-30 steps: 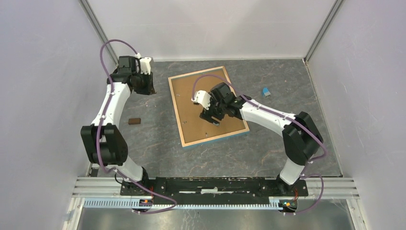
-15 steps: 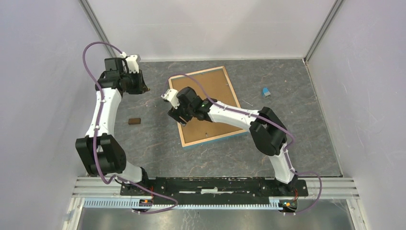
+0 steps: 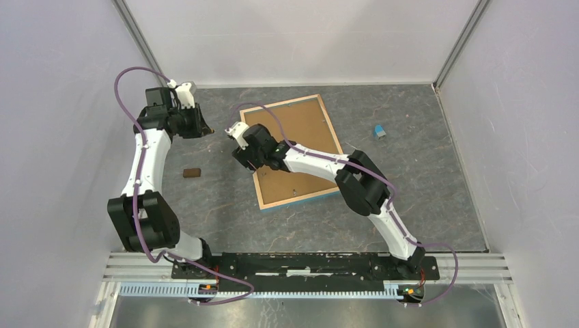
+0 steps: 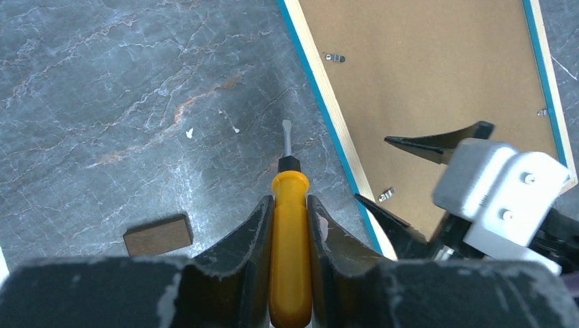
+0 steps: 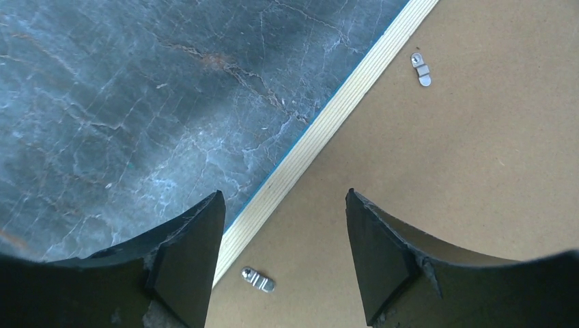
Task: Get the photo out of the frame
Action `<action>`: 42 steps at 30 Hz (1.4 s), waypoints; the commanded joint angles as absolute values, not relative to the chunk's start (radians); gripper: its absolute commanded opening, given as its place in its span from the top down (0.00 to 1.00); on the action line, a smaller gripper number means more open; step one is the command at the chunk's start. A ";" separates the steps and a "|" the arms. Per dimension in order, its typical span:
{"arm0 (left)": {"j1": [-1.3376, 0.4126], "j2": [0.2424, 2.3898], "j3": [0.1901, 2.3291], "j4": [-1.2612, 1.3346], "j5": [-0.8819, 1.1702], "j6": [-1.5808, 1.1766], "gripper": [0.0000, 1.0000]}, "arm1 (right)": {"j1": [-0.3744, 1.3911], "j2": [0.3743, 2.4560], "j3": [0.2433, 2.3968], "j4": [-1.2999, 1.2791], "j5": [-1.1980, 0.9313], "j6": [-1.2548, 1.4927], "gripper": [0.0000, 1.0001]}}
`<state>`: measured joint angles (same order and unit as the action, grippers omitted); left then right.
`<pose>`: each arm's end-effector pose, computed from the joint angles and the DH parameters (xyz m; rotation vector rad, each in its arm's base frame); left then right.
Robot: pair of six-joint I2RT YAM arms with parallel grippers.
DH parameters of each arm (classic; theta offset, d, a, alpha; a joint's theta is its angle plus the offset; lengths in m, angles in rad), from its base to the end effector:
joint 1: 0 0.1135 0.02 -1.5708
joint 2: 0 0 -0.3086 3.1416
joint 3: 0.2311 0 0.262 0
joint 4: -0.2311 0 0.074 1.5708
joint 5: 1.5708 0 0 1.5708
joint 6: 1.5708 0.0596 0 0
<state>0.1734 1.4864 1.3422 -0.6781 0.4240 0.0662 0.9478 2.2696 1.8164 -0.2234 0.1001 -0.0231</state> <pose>0.3414 0.0349 0.3497 0.0717 2.3327 -0.3878 0.3421 0.4660 0.2086 -1.0115 2.0343 0.3839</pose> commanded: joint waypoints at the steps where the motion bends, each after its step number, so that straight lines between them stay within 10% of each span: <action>1: 0.186 1.433 1.338 -0.640 0.463 0.037 0.98 | 0.962 2.325 1.887 -0.181 0.162 -0.004 0.30; 32: 0.193 1.449 1.381 -0.692 0.477 0.059 0.98 | 1.040 1.993 1.294 -0.264 -0.042 -0.369 0.99; 42: 0.192 1.451 1.391 -0.725 0.478 0.095 0.98 | 1.075 1.827 1.044 -0.263 -0.132 -0.544 1.00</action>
